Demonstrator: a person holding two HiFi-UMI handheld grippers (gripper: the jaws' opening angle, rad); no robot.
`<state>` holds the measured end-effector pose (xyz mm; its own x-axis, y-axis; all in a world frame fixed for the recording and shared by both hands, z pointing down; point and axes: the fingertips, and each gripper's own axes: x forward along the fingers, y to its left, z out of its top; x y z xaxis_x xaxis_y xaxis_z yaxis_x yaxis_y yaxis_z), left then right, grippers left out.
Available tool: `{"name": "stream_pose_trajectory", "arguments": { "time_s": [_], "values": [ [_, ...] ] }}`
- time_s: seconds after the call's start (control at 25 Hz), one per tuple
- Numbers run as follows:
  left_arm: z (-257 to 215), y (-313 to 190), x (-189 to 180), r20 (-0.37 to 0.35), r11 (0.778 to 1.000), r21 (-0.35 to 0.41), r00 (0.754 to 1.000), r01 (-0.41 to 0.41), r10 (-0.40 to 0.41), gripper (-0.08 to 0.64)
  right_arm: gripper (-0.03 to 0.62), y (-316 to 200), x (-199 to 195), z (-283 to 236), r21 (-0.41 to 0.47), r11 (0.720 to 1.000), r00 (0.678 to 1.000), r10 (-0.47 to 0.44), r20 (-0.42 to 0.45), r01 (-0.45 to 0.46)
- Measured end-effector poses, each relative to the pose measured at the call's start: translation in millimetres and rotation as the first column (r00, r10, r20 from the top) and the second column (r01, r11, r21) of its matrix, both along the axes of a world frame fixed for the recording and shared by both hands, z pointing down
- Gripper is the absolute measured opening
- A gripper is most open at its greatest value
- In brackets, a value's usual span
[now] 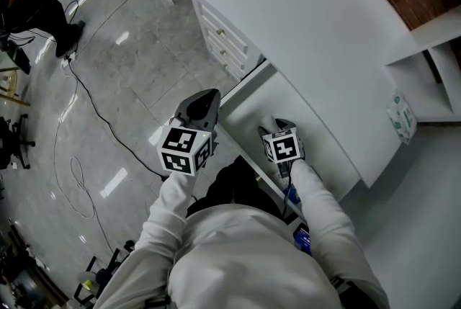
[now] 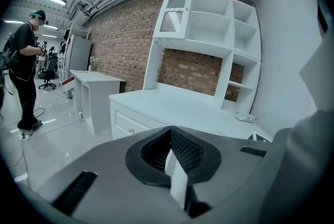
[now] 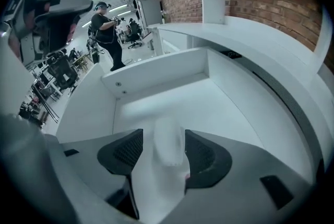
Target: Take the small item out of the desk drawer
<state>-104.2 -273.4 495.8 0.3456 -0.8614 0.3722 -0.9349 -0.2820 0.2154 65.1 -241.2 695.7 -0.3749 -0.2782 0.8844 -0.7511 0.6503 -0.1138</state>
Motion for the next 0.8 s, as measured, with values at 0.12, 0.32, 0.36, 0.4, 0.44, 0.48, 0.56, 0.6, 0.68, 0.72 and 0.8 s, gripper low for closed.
{"name": "stream_pose_trajectory", "arguments": {
  "time_s": [0.12,0.32,0.36,0.4,0.44,0.48,0.56,0.6,0.68,0.72,0.8],
  "values": [
    [4,2,-2,0.000,1.000,-0.009,1.000,0.008,-0.008,0.018,0.279,0,0,13,-0.022,1.000,1.000,0.004,-0.027,-0.005],
    [10,5,-4,-0.001,0.999,-0.025,1.000,0.023,-0.023,0.018,0.278,2,3,26,-0.053,0.999,0.997,0.005,-0.076,-0.009],
    [11,6,-4,-0.001,0.999,-0.028,1.000,0.025,-0.025,0.018,0.278,3,6,27,-0.059,0.998,0.996,0.009,-0.089,-0.015],
    [11,6,-3,-0.001,0.999,-0.031,1.000,0.027,-0.027,0.018,0.278,4,7,28,-0.062,0.998,0.995,0.010,-0.097,-0.016],
    [12,6,-3,-0.001,0.999,-0.032,1.000,0.028,-0.028,0.018,0.275,3,7,28,-0.060,0.998,0.995,0.006,-0.101,-0.012],
    [12,6,-3,-0.001,0.999,-0.032,1.000,0.029,-0.029,0.018,0.267,2,6,27,-0.053,0.999,0.995,-0.005,-0.102,0.000],
    [11,6,-3,0.000,0.999,-0.032,0.999,0.032,-0.032,0.018,0.250,-2,1,23,-0.032,0.999,0.994,-0.037,-0.102,0.034],
    [11,6,-3,0.000,0.999,-0.032,0.999,0.032,-0.033,0.018,0.240,-4,-1,21,-0.022,0.999,0.993,-0.050,-0.104,0.048],
    [11,7,-3,0.000,0.999,-0.033,0.999,0.033,-0.033,0.018,0.233,-6,-1,20,-0.011,0.998,0.992,-0.061,-0.113,0.060],
    [11,7,-3,0.000,0.999,-0.033,0.999,0.032,-0.032,0.018,0.232,-6,-1,20,-0.009,0.998,0.991,-0.061,-0.116,0.060],
    [10,7,-2,0.000,0.999,-0.029,1.000,0.030,-0.030,0.018,0.223,-7,-2,19,-0.004,0.998,0.991,-0.061,-0.122,0.061]
  ]
}}
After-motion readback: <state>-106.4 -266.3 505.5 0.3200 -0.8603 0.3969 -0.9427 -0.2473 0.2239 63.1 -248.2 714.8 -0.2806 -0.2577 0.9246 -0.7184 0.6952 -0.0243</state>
